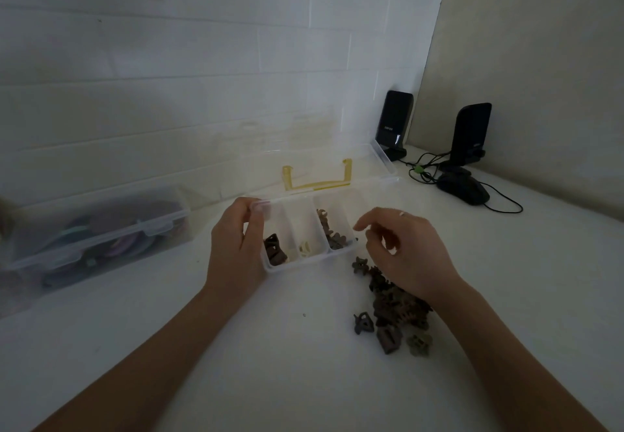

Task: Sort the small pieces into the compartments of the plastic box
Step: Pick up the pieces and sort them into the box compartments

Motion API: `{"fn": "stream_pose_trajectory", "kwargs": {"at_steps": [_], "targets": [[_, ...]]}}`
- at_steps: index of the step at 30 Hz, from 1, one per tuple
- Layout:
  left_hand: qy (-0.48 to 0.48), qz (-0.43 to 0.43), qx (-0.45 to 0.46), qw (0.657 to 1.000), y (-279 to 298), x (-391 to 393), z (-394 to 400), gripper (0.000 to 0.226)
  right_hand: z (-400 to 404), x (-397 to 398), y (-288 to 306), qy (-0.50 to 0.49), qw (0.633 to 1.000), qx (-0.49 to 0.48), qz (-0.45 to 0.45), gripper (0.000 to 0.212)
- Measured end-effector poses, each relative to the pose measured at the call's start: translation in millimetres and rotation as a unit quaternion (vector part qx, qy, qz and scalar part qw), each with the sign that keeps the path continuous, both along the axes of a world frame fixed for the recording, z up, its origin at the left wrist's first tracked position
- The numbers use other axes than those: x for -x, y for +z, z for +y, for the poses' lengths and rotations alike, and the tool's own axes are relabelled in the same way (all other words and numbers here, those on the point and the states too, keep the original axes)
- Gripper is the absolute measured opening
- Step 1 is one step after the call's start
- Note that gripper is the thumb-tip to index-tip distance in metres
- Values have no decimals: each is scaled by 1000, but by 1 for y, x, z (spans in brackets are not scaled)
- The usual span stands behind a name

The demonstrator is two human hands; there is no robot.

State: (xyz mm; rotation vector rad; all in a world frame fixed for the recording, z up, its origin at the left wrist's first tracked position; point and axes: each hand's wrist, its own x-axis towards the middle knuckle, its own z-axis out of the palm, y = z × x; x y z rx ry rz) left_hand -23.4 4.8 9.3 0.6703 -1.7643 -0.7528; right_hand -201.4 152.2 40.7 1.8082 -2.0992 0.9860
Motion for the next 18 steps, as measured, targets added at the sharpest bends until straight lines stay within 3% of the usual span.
{"fn": "stream_pose_trajectory", "kwargs": {"at_steps": [4,8,13,18], "targets": [[0,11,-17,1000,1,1,1,29,15,0,1,-29,998,-43,38,23],[-1,14,-39,999,-1,0,-1,27,23,-1,6,-40,998,5,47,14],[11,16,-58,998,-2,-1,-5,21,19,8,-6,-57,983,-157,71,23],[11,9,-33,999,-2,-1,-5,20,7,7,-13,-85,982,-158,64,31]]}}
